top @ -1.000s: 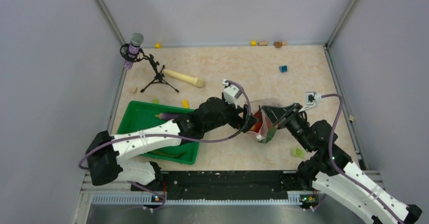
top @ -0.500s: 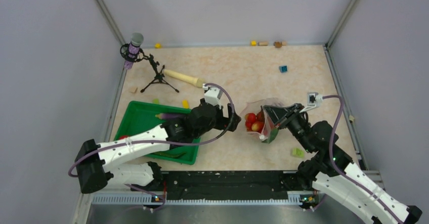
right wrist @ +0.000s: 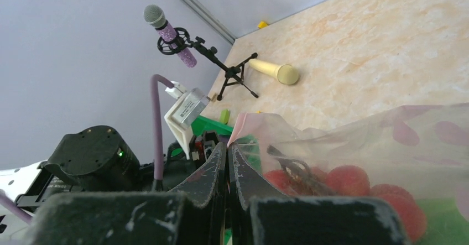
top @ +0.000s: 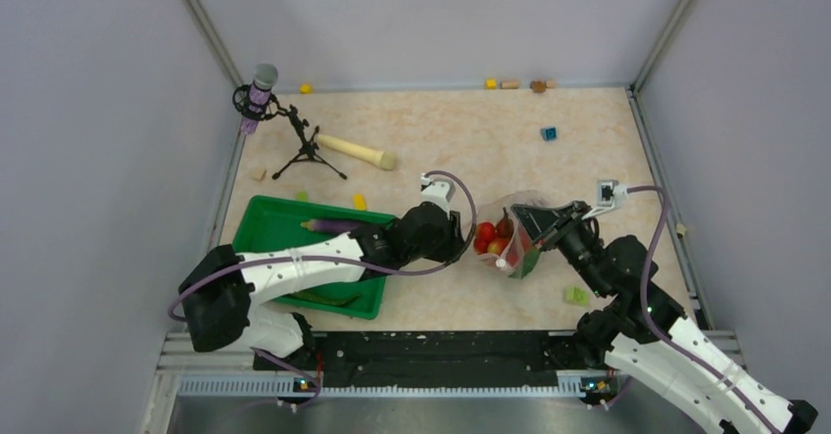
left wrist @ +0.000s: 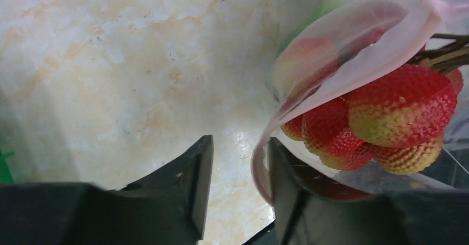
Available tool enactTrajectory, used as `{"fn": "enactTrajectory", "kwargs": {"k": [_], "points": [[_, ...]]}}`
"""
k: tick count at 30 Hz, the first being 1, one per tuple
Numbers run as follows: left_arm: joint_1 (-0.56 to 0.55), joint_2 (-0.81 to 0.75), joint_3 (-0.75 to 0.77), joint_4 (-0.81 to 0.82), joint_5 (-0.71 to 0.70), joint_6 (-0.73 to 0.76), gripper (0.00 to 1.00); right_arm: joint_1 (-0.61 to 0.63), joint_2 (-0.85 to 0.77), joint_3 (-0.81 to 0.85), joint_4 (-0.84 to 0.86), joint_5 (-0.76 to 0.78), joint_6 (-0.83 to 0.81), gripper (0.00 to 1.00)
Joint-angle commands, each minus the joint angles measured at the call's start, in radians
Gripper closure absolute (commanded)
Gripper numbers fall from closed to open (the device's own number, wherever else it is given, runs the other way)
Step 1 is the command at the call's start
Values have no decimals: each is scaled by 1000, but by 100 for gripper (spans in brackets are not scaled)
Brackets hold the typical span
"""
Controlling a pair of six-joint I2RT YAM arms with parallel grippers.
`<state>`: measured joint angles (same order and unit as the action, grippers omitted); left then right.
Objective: Place the food in the zip-top bag and seal the zipper
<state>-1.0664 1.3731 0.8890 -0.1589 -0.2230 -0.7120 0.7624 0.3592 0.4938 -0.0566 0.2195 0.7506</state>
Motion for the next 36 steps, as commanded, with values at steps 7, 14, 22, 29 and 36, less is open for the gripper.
{"fn": "enactTrajectory", "kwargs": {"k": [7,14,22,29,36], "points": [[2,66,138,-9,151,18,100,-6,-33,53,22,21,-26,100],[2,-50,186,-25,83,96,100,-6,-20,78,-53,63,-73,100],[1,-233,319,-45,-115,272,100,-6,4,145,-241,261,-126,100],[2,-180,494,-141,-190,390,100,-6,23,263,-303,244,-162,100],[2,-135,552,-175,-235,432,100,-7,186,444,-455,154,-231,100]]}}
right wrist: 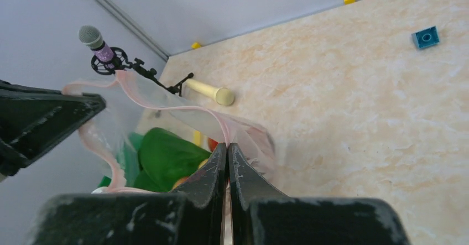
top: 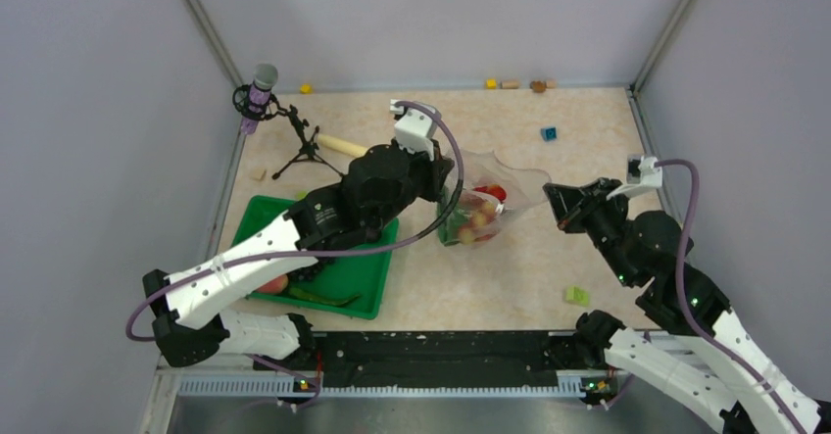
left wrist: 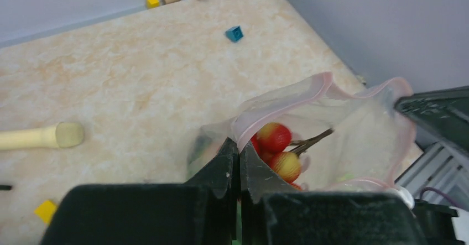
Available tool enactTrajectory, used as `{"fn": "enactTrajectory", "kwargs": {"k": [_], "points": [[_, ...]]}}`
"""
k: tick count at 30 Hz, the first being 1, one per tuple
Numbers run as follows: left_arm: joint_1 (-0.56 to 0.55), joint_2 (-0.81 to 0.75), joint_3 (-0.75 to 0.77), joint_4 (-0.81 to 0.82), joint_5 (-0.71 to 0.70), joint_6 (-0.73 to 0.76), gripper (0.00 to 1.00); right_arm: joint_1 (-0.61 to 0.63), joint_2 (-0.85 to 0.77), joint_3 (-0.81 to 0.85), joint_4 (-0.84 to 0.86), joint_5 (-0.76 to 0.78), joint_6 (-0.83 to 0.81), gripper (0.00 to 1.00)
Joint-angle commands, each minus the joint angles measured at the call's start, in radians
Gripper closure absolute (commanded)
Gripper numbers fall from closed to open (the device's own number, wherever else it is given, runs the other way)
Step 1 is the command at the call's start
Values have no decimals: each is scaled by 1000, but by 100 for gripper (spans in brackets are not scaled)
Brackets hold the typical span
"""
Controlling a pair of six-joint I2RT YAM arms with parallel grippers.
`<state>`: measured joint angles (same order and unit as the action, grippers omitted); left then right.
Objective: Place the food in the zip-top bag and seal the zipper
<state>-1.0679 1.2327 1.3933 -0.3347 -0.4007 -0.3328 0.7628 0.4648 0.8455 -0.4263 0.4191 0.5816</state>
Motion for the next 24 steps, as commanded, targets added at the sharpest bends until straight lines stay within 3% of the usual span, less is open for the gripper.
{"fn": "enactTrajectory", "kwargs": {"k": [1,7,14,24], "points": [[3,7,43,1,-64,52,100,-6,96,96,-86,-66,-64,100],[6,6,-1,26,-156,34,100,-7,153,108,-81,-40,-89,100],[29,2,-95,71,-125,-41,100,-7,106,75,-80,99,-81,100],[81,195,44,201,187,-96,100,-7,179,358,-312,381,-105,100]]}}
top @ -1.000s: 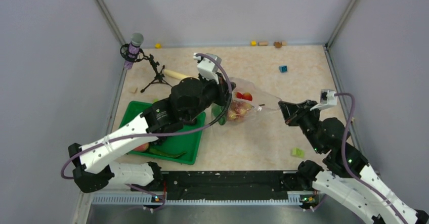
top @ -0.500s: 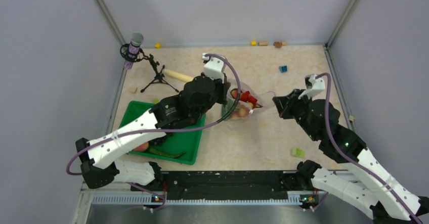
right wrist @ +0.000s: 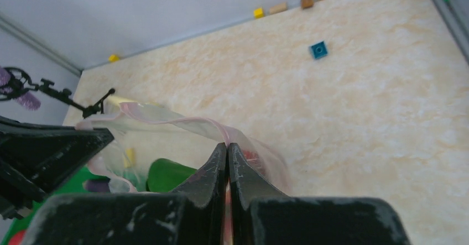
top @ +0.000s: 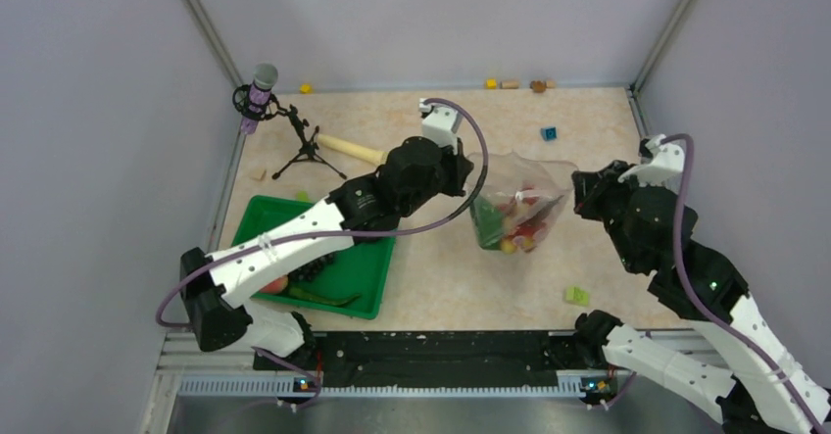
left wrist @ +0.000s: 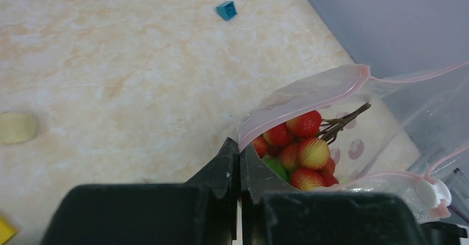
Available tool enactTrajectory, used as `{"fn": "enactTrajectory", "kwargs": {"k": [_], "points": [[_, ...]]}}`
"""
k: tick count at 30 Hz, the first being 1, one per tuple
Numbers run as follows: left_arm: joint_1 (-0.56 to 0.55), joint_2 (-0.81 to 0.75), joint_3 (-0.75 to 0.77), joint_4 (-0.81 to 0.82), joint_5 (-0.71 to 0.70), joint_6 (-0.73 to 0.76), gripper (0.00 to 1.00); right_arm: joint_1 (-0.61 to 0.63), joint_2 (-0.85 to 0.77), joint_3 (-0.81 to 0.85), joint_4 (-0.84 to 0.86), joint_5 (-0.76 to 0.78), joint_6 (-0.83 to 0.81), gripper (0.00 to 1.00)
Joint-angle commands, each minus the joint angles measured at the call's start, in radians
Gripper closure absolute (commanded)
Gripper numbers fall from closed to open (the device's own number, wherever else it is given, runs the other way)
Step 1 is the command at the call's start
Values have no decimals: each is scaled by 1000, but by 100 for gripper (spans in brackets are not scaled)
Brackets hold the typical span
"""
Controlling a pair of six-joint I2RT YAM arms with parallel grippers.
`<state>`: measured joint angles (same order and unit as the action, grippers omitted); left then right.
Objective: Place the food in the zip-top bag and seal the zipper
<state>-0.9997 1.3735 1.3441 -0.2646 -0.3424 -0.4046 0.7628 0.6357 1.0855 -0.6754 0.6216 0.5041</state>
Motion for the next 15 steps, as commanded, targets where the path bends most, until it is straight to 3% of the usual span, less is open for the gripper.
{"fn": "enactTrajectory", "kwargs": {"k": [1,7,9,11,14,15], "points": [[14,75,106,134,145,-34,100,-7,8,123,-63,188,-28,100],[18,127,19,157,146,-84,100,-7,19,-22,104,69,-83,100],[24,115,-66,176,130,-113,82,-6,70,-74,134,-25,-68,100],[31,100,-148,176,128,-140,47,-6,139,-138,160,-141,-42,100],[36,55,-248,107,52,-203,9,-6,234,-253,287,-365,-27,100],[35,34,-272,74,20,-232,6,-6,261,-290,347,-422,-25,100]]}}
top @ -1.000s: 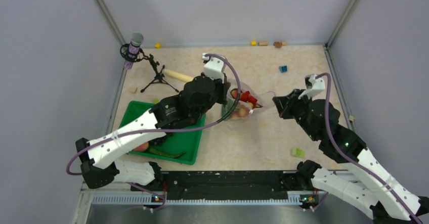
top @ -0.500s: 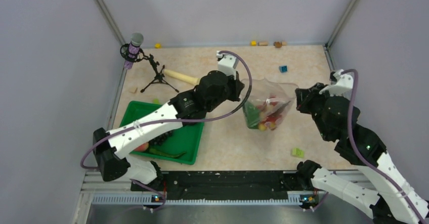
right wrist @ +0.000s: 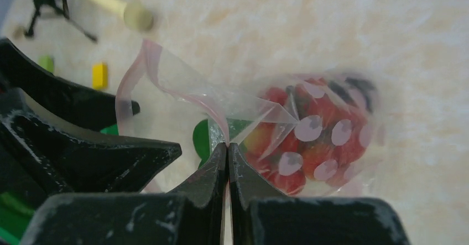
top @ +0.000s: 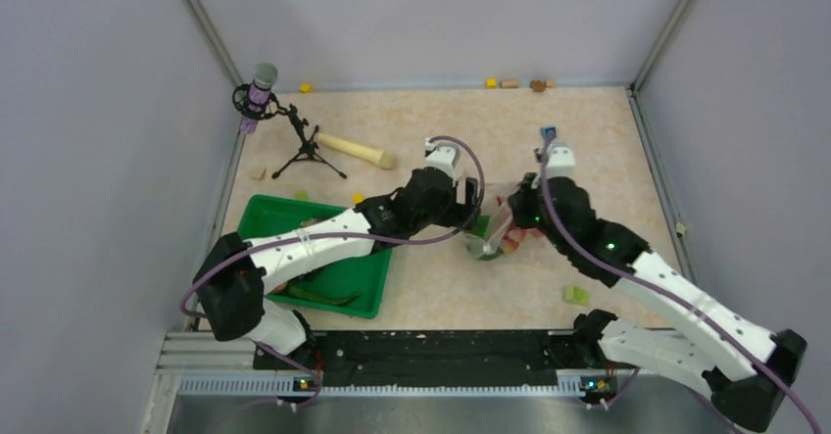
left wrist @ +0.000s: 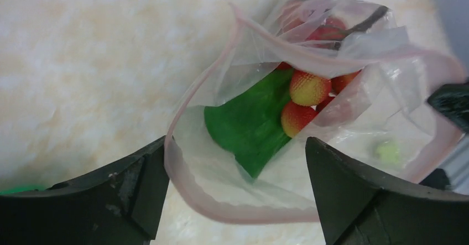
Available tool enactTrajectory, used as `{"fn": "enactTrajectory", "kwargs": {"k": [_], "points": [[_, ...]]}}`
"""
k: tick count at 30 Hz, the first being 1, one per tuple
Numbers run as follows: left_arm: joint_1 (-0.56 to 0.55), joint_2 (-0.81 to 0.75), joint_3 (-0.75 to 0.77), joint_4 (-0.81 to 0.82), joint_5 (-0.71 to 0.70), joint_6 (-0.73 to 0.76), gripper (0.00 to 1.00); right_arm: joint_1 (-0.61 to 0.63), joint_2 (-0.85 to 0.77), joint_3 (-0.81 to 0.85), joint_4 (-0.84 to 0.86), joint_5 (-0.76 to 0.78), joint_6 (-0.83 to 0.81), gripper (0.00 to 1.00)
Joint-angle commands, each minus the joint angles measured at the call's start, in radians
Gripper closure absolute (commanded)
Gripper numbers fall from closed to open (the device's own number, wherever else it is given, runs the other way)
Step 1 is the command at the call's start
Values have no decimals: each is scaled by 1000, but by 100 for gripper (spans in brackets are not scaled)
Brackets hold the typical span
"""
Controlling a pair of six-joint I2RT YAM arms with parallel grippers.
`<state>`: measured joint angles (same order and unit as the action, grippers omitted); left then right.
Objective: Place the food in the zip-top bag and seal the zipper
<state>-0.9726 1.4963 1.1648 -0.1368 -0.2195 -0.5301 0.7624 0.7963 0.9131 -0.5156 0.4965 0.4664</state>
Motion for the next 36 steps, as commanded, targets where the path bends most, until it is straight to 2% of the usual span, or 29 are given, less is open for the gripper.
{"fn": "enactTrajectory", "kwargs": {"k": [1,5,8,13,16,20,24,30,36], "points": [[8,-114,-117,-75,-131,-122,6,-6,120,-154,238,-336,18,100],[8,-252,-233,-92,-182,-179,3,-6,164,-266,404,-424,52,100],[8,-344,-304,-117,-225,-210,3,-6,142,-369,546,-430,76,100],[8,-475,-360,-248,-341,-289,3,-6,56,-440,619,-429,89,100],[8,-548,-378,-381,-470,-387,3,-6,-15,-470,630,-398,84,100],[20,-629,-381,-652,-624,-588,3,-6,-67,-478,613,-358,74,100],[106,-690,-408,-810,-646,-716,3,-6,-58,-472,605,-371,72,100],[337,-741,-508,-737,-514,-650,3,-6,-35,-466,603,-384,70,100],[424,-703,-590,-642,-500,-673,3,-6,-28,-466,604,-379,69,100]]}}
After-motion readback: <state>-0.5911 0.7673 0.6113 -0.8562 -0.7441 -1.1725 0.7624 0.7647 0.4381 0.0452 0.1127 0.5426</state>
